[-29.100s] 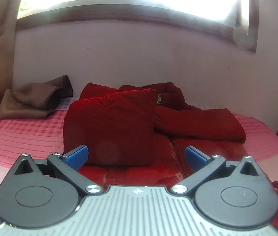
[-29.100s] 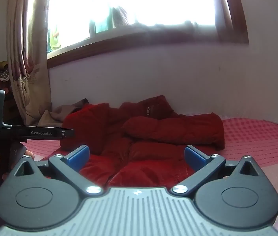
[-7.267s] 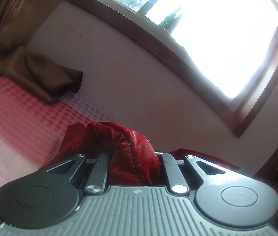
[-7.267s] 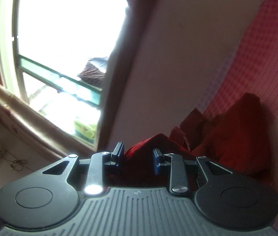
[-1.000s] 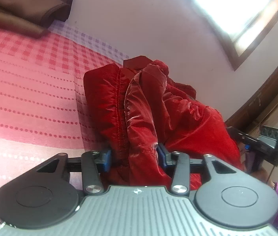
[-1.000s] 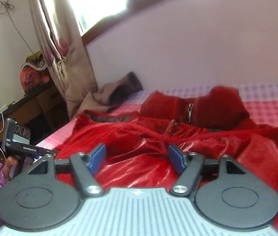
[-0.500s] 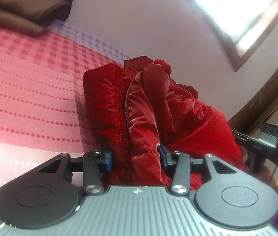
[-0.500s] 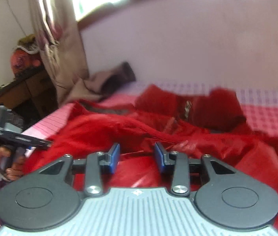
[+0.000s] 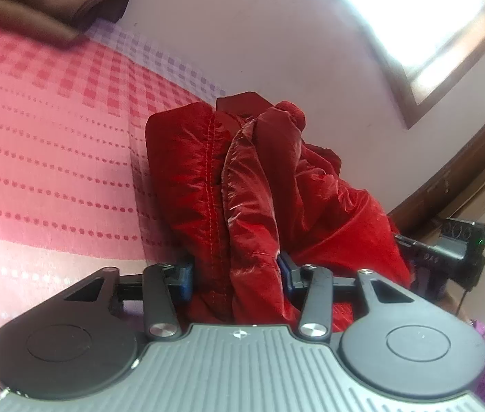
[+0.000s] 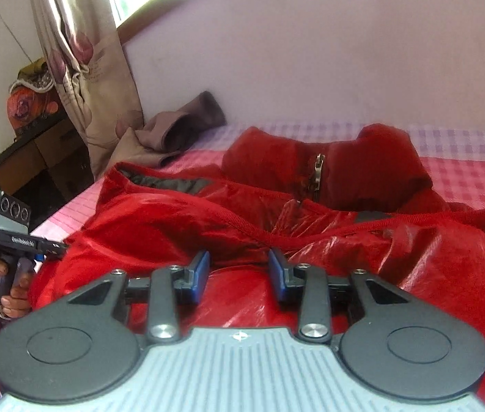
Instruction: Fold large clothes
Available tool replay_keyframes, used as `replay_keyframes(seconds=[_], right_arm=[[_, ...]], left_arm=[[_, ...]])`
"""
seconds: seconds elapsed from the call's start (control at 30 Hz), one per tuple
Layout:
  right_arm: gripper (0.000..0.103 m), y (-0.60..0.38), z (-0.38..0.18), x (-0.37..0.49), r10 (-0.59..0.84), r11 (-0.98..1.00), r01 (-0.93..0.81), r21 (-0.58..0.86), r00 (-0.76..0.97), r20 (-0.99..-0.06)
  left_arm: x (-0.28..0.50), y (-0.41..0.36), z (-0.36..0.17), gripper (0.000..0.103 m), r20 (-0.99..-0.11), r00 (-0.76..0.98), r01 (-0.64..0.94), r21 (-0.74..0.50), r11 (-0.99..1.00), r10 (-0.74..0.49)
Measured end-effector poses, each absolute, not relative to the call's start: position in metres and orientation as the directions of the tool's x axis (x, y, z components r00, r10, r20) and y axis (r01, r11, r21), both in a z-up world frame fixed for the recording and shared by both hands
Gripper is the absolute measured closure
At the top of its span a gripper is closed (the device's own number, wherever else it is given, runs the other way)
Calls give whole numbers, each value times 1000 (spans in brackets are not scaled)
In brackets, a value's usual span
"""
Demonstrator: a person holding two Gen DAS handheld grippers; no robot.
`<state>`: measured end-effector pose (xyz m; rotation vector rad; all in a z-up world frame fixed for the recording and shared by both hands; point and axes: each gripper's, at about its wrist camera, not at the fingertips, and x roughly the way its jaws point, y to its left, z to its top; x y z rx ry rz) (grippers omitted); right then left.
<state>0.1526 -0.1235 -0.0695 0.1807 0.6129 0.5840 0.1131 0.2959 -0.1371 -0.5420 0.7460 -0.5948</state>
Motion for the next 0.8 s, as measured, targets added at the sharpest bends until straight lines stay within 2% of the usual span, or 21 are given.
replay_keyframes(seconds=[0.17, 0.3, 0.37, 0.43, 0.5, 0.53, 0.7, 0.8], right_arm=[[63, -129, -63, 143, 567, 824, -451, 343, 675, -472], [62, -135, -54, 130, 572, 820, -455, 348, 691, -442], [57, -135, -50, 124, 572, 820, -462, 338, 694, -437], [40, -134, -48, 119, 573, 820, -471, 326, 696, -434], [39, -131, -48, 116, 575, 818, -485, 309, 694, -433], [39, -129, -48, 115, 575, 818, -487, 306, 694, -434], [38, -125, -53, 113, 575, 818, -483, 311, 693, -436], [37, -125, -55, 112, 580, 814, -480, 327, 691, -431]], left_arm=[[112, 293, -135, 61, -466, 596, 306, -621, 721, -654], [115, 296, -137, 56, -470, 574, 295, -645, 705, -670], [119, 298, -139, 49, -475, 558, 283, -661, 695, -680], [122, 298, -138, 47, -480, 549, 284, -663, 693, -684], [124, 295, -137, 45, -493, 552, 284, -647, 708, -673], [124, 292, -135, 43, -505, 560, 281, -629, 724, -657], [113, 261, -115, 54, -582, 627, 312, -420, 852, -517], [110, 250, -108, 55, -616, 638, 314, -339, 887, -462]])
